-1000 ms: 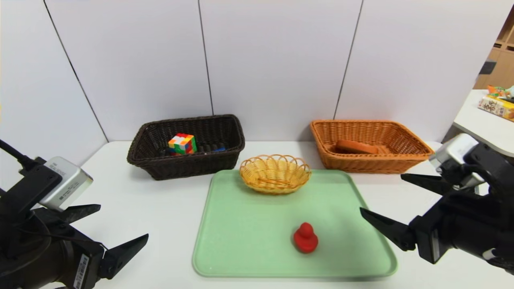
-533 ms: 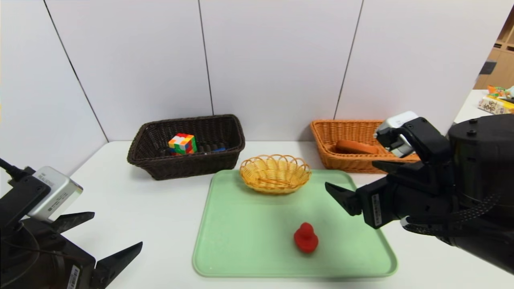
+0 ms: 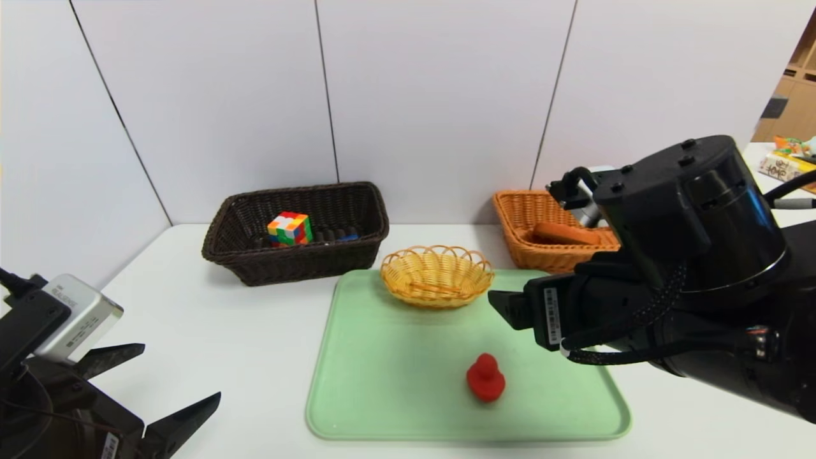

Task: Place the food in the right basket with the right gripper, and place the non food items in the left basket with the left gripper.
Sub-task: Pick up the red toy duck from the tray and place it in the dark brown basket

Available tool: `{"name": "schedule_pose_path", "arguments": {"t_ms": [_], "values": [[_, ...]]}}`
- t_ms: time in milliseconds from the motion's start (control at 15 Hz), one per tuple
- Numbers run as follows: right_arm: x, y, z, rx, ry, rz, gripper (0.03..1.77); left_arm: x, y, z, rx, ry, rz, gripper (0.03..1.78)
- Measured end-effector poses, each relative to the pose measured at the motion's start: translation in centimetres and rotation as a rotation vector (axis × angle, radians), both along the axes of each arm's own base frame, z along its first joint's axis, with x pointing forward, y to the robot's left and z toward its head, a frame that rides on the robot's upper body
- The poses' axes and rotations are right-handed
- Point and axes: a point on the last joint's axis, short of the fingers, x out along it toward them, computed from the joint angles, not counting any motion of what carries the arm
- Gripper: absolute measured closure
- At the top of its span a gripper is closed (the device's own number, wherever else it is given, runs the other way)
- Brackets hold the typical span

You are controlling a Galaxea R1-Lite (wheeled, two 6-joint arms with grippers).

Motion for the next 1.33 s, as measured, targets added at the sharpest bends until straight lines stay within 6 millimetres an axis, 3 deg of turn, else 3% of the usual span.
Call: {"name": "schedule_pose_path", "arguments": {"t_ms": [400,667,1333], "values": [[-0.4,1.2,1.2,0.012,0.298,-0.147,0.1,-0.4,0.3,-0.3,0.001,0.001,-0.001,0.12],[0.1,2.3,1.3,0.092,0.519,-0.129,0.1,-0.5,0.4,-0.4,-0.001,-0.001,-0.001,0.12],[2.8,3.7,-0.5,0.054,0.6,-0.145,0.1,-1.0,0.7,-0.8,0.001,-0.003,-0.005,0.12]]}}
